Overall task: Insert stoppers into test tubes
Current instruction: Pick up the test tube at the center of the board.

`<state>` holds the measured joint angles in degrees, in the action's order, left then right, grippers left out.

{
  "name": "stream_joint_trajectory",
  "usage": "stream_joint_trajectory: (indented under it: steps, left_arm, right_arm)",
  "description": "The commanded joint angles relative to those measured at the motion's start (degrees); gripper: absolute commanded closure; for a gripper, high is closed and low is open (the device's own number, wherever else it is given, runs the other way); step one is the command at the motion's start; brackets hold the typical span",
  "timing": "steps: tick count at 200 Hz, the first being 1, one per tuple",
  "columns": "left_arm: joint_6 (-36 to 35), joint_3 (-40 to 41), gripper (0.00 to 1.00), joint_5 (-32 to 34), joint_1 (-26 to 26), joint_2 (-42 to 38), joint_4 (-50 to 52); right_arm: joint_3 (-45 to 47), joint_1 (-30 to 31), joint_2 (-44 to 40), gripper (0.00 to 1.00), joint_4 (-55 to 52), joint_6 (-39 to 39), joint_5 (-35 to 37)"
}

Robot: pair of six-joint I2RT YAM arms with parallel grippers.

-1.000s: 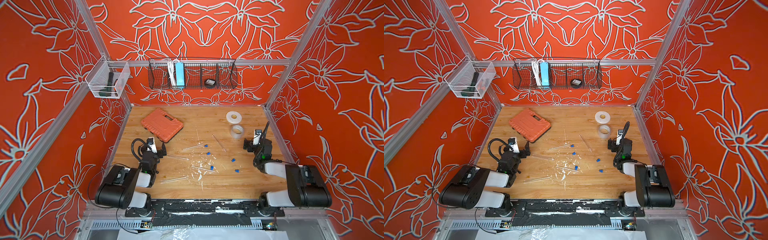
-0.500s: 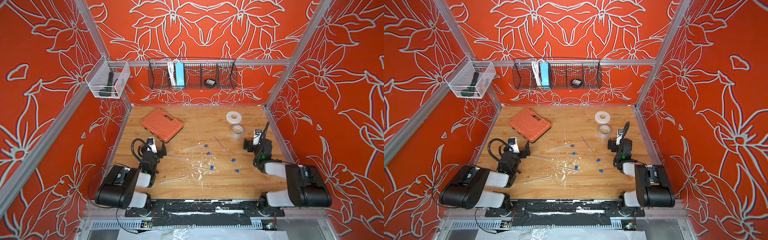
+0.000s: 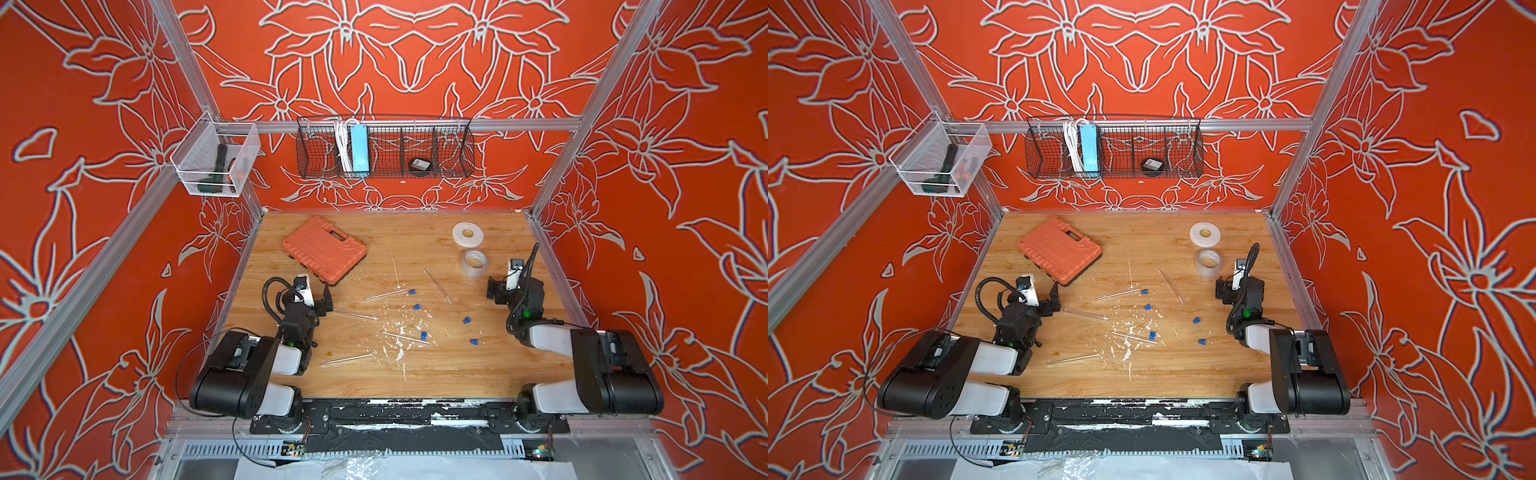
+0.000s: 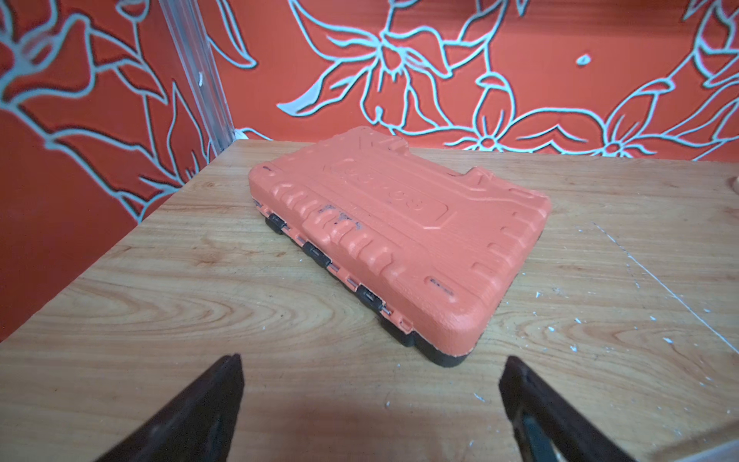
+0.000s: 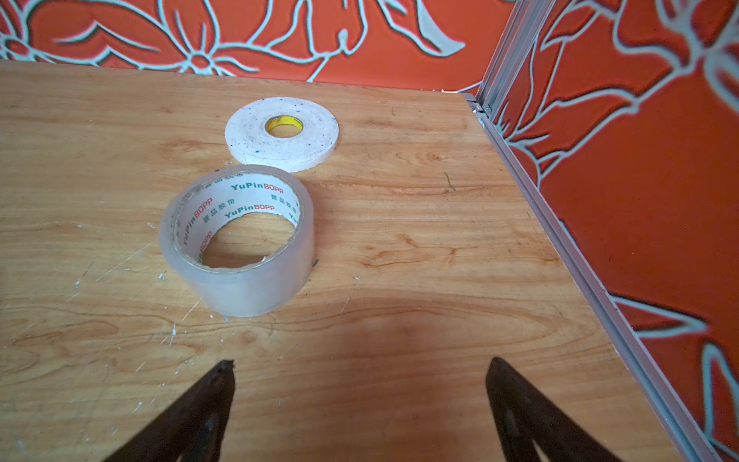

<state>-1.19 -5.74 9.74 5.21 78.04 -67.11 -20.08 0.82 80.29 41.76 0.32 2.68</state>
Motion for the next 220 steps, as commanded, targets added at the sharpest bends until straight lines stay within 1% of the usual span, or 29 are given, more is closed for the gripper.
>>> stream_joint_trajectory:
  steps: [1,9,18,24,30,37,40,48,63,69,94,105,113,119,134,143,165,171,177,183,194,201,212,220]
  left_arm:
    - [-1.3,-2.2,0.04,0.9,2.0,-9.4,8.8]
    - [-1.1,-2.7,0.03,2.9,2.7,-13.0,11.7]
    - [-0.1,-2.5,0.03,4.8,3.5,-16.3,12.3]
    - [1.1,-2.4,0.03,5.4,4.0,-18.3,12.7]
    - [2.6,-2.5,0.02,5.5,4.1,-20.0,13.3]
    - [5.0,-3.0,0.02,5.6,4.1,-20.9,14.5]
    - [6.1,-3.3,0.02,5.6,4.1,-22.9,15.3]
    - [9.5,-4.4,0.02,5.5,4.1,-24.5,18.0]
    - [14.6,-7.4,0.02,3.2,4.1,-27.0,24.1]
    - [15.3,-8.5,0.02,1.1,4.1,-27.6,25.9]
    - [16.4,-13.0,0.02,-8.2,4.4,-28.1,31.1]
    - [15.8,-15.9,0.03,-14.5,5.0,-27.5,33.8]
    - [13.5,-19.3,0.03,-20.7,5.5,-26.8,37.1]
    - [11.0,-22.5,0.04,-24.8,6.1,-26.2,41.3]
    - [0.7,-30.6,0.03,-33.4,8.0,-24.1,53.1]
    - [-4.5,-33.7,0.04,-36.6,8.7,-23.0,58.2]
    - [-13.1,-33.9,0.06,-41.0,9.9,-21.9,60.9]
    - [-15.5,-33.3,0.07,-40.5,11.5,-20.0,61.2]
    - [-17.7,-32.8,0.09,-39.3,13.7,-19.4,61.2]
    - [-20.2,-32.5,0.11,-40.0,15.6,-18.5,61.7]
    - [-27.8,-32.7,0.12,-45.3,18.8,-16.6,65.5]
    - [-32.8,-33.3,0.13,-45.5,21.2,-15.4,68.5]
    - [-37.4,-33.9,0.13,-41.8,24.6,-13.9,71.9]
    - [-40.7,-34.2,0.13,-40.4,25.9,-13.1,74.4]
  right_arm:
    - [-0.3,0.4,-4.2,0.02,-3.0,0.0,2.2]
    - [-1.8,0.4,-7.2,0.02,-8.3,0.2,2.6]
    - [-3.9,0.5,-10.6,0.02,-13.9,0.3,3.1]
    - [-5.3,0.4,-12.6,0.02,-17.0,0.6,3.5]
    - [-6.6,0.4,-14.5,0.02,-20.2,2.0,5.4]
    - [-8.4,0.4,-16.5,0.02,-24.6,5.2,8.7]
    - [-9.2,0.4,-17.3,0.02,-26.2,6.8,10.2]
    - [-11.4,0.3,-19.1,0.02,-31.8,10.7,13.4]
    - [-14.7,0.1,-21.9,0.02,-41.3,17.3,15.5]
    - [-15.4,0.1,-22.6,0.02,-43.1,18.3,14.1]
    - [-16.7,0.0,-25.0,0.02,-47.8,18.1,2.9]
    - [-18.2,0.0,-25.8,0.02,-51.0,18.7,-0.3]
    - [-19.9,0.0,-26.3,0.02,-54.1,19.3,-1.9]
    - [-21.1,0.1,-26.5,0.03,-56.1,19.8,-2.4]
    - [-23.0,0.0,-27.0,0.03,-60.2,22.7,-2.4]
    - [-23.5,0.0,-27.1,0.02,-61.2,23.0,-5.1]
    - [-26.4,0.1,-25.2,0.04,-65.4,24.3,-14.3]
    - [-27.6,0.1,-24.5,0.06,-67.0,24.8,-16.7]
    - [-28.6,0.1,-23.6,0.1,-68.5,26.1,-18.8]
    - [-29.2,0.3,-22.9,0.13,-68.9,27.5,-21.0]
    - [-29.4,1.0,-22.0,0.21,-68.4,27.7,-26.6]
    - [-30.2,1.6,-21.6,0.22,-70.0,27.0,-27.0]
    - [-32.0,2.5,-21.6,0.22,-73.3,24.9,-26.3]
    - [-32.9,2.7,-22.0,0.22,-75.3,23.2,-25.4]
